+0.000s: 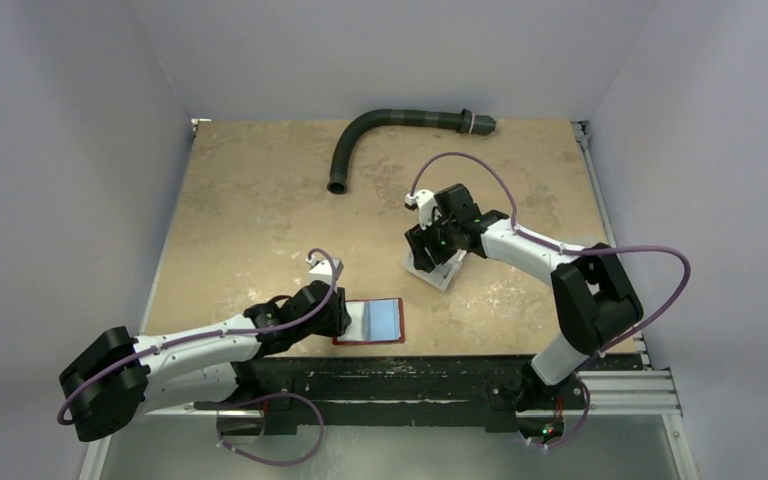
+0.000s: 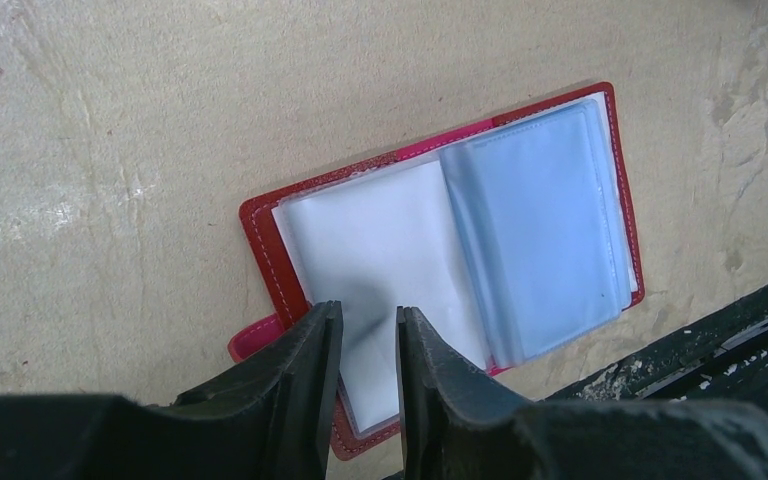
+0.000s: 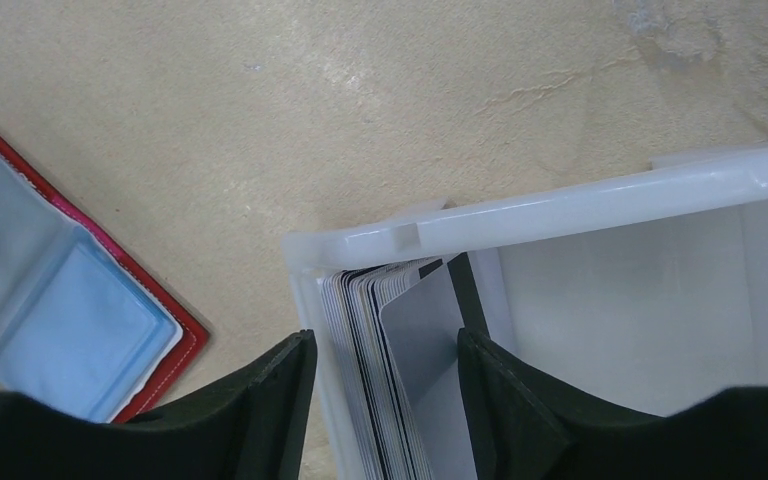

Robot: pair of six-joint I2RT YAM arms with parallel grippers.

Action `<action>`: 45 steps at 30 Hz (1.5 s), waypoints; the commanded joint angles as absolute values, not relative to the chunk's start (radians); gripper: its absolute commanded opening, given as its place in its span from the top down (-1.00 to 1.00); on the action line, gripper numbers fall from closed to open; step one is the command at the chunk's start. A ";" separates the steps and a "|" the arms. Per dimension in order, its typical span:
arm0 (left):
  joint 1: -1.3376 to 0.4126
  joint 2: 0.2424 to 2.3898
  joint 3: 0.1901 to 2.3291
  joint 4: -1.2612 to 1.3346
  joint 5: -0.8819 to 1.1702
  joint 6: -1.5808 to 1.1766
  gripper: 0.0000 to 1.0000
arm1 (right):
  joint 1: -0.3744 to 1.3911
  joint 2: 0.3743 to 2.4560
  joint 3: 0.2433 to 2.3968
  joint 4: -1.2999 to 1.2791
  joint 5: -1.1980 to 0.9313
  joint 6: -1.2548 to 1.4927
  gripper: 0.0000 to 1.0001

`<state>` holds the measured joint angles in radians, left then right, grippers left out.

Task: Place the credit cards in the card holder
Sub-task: Pick up the credit card from the storage box.

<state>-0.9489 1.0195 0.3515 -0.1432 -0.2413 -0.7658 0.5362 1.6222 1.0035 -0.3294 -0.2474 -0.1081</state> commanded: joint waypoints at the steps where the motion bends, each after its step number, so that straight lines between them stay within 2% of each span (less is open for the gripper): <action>1: -0.940 1.026 0.380 -0.117 -0.238 -0.753 0.39 | 0.539 1.585 0.981 -0.337 -0.299 -0.085 -0.16; 15: -0.934 1.034 0.383 -0.116 -0.241 -0.749 0.39 | 0.537 1.559 0.973 -0.341 -0.300 -0.072 0.22; 19: -0.934 1.035 0.383 -0.115 -0.238 -0.749 0.39 | 0.538 1.557 0.961 -0.338 -0.325 -0.075 0.09; 24: -0.932 1.032 0.381 -0.119 -0.239 -0.746 0.39 | 0.538 1.554 0.957 -0.336 -0.360 -0.078 0.02; 35: -0.925 1.031 0.380 -0.120 -0.236 -0.740 0.38 | 0.538 1.517 0.946 -0.333 -0.402 -0.066 -0.05; 40: -0.922 1.024 0.380 -0.126 -0.235 -0.738 0.38 | 0.538 1.510 0.942 -0.333 -0.415 -0.059 -0.02; 45: -0.919 1.020 0.382 -0.126 -0.235 -0.736 0.38 | 0.538 1.517 0.945 -0.334 -0.420 -0.055 0.11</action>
<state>-0.9276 1.0336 0.3515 -0.1436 -0.2379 -0.7620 0.5362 1.5414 0.9459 -0.3332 -0.3847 -0.0708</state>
